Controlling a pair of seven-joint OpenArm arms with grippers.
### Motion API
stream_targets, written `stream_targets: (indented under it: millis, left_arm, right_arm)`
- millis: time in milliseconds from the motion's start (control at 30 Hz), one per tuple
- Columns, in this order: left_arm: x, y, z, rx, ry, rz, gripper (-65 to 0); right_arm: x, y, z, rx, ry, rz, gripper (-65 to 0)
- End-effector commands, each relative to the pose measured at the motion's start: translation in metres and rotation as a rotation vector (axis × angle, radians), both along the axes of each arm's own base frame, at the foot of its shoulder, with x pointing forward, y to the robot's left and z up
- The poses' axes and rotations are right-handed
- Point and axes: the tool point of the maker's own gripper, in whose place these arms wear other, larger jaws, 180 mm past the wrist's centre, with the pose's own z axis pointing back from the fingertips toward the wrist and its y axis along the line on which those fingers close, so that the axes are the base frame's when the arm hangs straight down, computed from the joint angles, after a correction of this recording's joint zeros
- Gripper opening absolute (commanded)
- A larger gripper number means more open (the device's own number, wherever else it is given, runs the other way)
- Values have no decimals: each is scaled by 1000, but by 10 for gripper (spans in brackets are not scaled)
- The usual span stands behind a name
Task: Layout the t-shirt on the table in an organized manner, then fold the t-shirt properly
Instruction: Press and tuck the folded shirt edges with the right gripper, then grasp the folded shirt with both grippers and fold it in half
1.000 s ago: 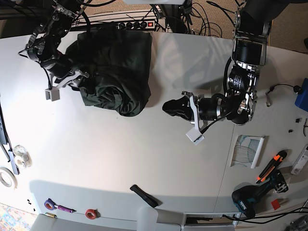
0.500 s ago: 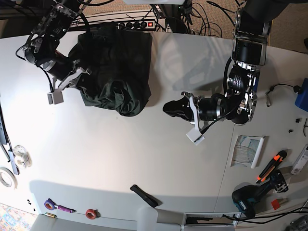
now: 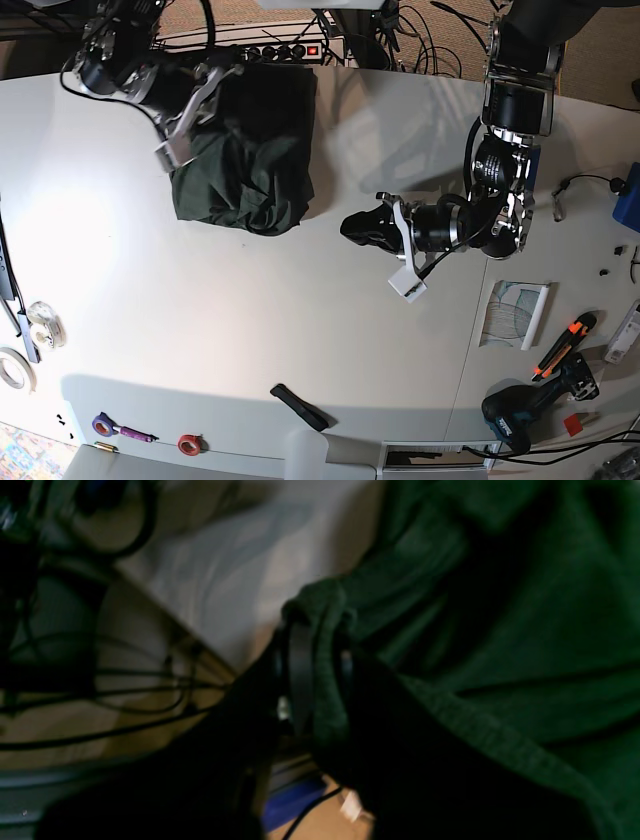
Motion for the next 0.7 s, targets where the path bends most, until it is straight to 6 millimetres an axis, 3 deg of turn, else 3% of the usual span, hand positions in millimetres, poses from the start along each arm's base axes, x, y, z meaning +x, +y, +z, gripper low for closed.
stream_targets:
  millis: [0,167,367,500,667]
  left_arm:
    - [12,-2,19,-39,-52,8,-606]
    - [12,-2,19,-39,-52,8,-606]
    - [12,-2,19,-39,-52,8,-606]
    - [12,-2,20,-41,-52,9,-606]
    - [15,-7,37,-126,-56,11,-606]
  right_arm:
    - [0,7,8,21,-33,22,-650]
    - [-11,22,-3,-12,4,85,-629]
    - [-15,34,-4,0,9,125,-410]
    - [-12,43,7,62,-14,139,-404]
    - [15,44,28,54,-158,177,-404]
